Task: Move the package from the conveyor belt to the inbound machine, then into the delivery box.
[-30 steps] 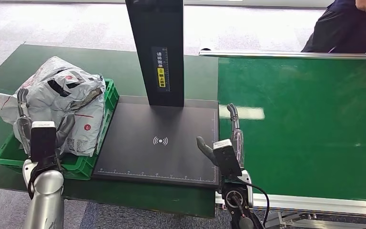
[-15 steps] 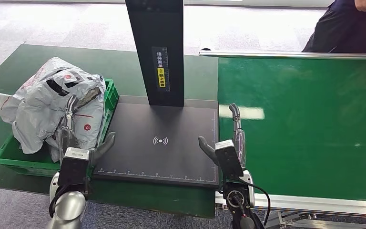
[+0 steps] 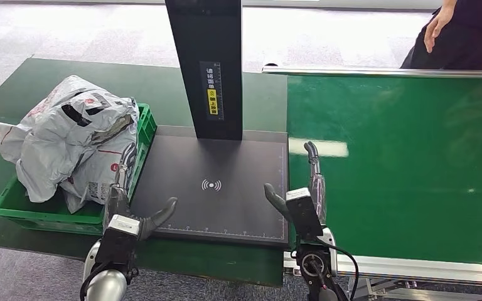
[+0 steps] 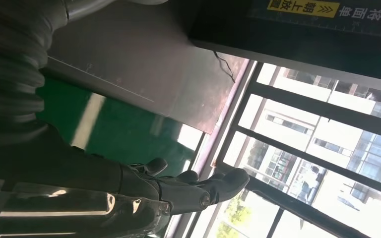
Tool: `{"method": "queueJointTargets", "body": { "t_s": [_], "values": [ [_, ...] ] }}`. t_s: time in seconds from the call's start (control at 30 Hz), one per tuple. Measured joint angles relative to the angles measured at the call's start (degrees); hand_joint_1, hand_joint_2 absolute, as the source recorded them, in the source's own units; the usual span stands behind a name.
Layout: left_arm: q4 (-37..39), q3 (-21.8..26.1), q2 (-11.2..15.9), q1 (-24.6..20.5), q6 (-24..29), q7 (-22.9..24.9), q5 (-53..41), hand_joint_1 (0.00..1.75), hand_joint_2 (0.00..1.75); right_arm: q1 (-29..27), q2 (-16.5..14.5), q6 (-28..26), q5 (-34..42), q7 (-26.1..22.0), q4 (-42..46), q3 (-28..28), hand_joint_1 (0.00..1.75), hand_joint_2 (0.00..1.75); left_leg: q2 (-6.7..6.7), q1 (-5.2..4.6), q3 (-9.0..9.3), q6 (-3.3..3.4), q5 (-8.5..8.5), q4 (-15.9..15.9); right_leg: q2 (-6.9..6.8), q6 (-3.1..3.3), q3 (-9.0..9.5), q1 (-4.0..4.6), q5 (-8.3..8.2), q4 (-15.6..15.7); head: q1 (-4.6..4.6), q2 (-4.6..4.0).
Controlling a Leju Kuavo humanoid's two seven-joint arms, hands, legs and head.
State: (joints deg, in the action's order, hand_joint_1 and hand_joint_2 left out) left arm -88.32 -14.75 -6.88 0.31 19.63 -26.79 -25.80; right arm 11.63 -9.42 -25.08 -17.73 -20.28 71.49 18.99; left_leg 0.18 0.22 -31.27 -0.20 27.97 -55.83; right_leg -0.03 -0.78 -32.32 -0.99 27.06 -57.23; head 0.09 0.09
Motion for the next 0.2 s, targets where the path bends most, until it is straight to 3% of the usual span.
{"method": "queueJointTargets", "body": {
  "t_s": [0.2],
  "values": [
    [2.5,-2.7,0.4,1.2,-1.2,0.0,-0.9,0.00,1.75,-0.3,0.5,0.2,1.0,-1.1,-0.6,-0.2,0.00,1.75,0.00,0.00,0.00,0.00,0.00,0.0,0.00,0.00,0.00,0.00,0.00,0.0,-0.01,0.00]
  ]
}}
